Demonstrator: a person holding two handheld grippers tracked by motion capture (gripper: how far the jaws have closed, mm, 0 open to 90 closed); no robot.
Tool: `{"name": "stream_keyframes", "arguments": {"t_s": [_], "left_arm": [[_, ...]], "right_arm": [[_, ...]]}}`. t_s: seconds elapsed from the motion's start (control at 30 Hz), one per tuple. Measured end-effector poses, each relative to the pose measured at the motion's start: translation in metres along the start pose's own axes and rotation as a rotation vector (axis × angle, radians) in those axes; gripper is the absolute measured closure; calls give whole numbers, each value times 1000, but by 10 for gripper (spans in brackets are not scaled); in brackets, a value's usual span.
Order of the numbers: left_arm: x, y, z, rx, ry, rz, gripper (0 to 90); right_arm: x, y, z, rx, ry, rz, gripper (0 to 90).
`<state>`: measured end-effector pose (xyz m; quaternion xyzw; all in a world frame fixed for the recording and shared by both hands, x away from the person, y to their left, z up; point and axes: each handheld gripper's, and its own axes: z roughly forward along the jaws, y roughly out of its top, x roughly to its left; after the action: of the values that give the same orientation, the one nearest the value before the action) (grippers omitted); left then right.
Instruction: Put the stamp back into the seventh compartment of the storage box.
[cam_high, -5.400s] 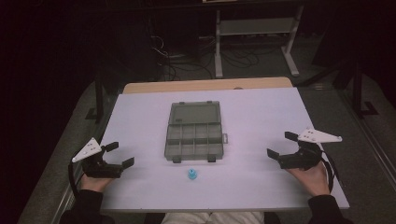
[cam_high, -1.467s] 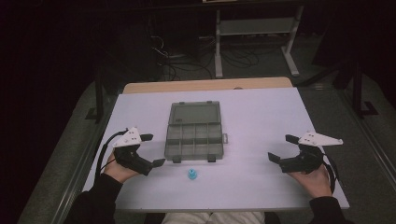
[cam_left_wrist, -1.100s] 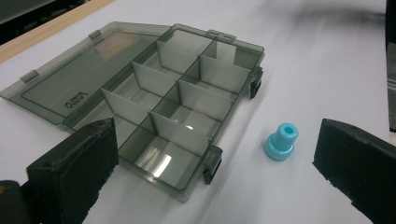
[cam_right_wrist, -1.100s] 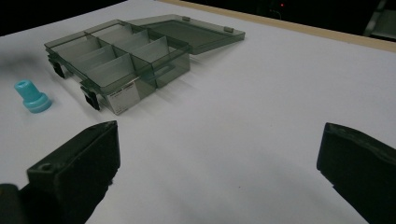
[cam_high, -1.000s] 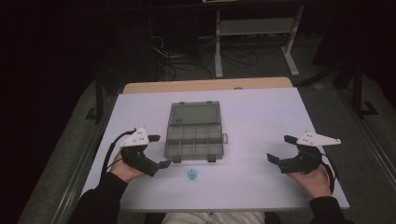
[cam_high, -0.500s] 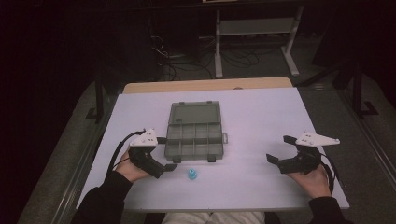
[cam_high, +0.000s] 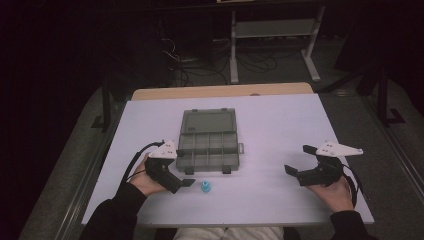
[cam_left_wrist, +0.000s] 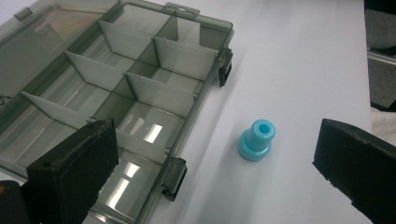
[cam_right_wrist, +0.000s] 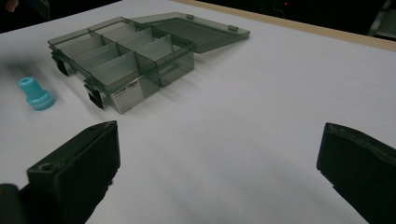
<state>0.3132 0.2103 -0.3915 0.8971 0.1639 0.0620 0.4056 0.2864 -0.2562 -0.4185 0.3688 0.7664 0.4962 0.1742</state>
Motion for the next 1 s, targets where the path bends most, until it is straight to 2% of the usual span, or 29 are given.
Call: {"name": "stream_keyframes", "arguments": {"t_s": [0.13,0.83,1.0], "left_arm": [[-1,-1,5,23,-8,7,0],[-12,1,23,70,-50,50,0],[-16,2,26,76,-57,74,1]], "right_arm": [[0,0,0,-1,-1,-2,0],[0,0,1,5,1,-2,0],[0,0,1,5,1,-3,0]]}}
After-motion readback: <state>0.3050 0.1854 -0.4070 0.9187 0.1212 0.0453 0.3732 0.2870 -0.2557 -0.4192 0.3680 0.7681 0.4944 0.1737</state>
